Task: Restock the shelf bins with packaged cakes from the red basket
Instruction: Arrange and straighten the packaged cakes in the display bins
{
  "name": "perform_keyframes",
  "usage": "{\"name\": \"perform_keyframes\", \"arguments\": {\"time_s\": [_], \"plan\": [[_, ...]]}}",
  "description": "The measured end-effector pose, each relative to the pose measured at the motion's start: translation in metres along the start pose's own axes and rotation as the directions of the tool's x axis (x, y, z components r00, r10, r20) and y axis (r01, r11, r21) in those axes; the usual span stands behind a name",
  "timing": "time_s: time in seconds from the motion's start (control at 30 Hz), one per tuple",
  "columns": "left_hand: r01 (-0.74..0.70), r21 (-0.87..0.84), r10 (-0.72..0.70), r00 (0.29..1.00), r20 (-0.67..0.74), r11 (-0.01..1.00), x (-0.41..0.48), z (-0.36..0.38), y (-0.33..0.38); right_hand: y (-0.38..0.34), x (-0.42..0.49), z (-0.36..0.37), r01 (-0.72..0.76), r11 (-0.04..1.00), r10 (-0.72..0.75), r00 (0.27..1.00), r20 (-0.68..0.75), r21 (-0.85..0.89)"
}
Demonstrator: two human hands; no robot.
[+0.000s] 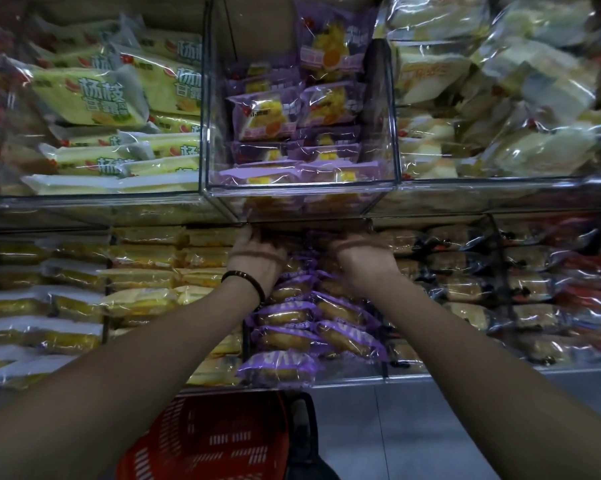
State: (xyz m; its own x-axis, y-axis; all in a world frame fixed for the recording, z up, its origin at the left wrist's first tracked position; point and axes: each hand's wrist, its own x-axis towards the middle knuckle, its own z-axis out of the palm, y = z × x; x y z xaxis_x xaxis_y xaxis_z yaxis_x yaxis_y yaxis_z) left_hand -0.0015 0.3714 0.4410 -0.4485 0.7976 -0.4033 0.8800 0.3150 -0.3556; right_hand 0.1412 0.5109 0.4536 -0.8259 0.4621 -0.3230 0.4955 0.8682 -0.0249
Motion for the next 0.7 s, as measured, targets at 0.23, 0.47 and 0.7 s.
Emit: {"name": "perform_keyframes", "arguments": {"time_s": [0.23,0.47,0.7], "plan": [[-0.033,0.005,0.033,0.999,-0.026,0.999,0.005,-0.002,0.005,-0.004,0.011,0.019,0.111,0.955,-0.120,0.993,-0.018,-0.274],[0.015,0.030,-0.014,1.000,-0.021,0.999,0.006,-0.014,0.001,0.011,0.010,0.022,0.238,0.922,-0.262,0.964,-0.041,-0.305],[0.004,-0.054,-0.006,0.999,-0.033,0.999,0.013,0.004,-0.006,0.012,0.002,0.016,0.190,0.968,-0.194,0.981,-0.013,-0.164]]}}
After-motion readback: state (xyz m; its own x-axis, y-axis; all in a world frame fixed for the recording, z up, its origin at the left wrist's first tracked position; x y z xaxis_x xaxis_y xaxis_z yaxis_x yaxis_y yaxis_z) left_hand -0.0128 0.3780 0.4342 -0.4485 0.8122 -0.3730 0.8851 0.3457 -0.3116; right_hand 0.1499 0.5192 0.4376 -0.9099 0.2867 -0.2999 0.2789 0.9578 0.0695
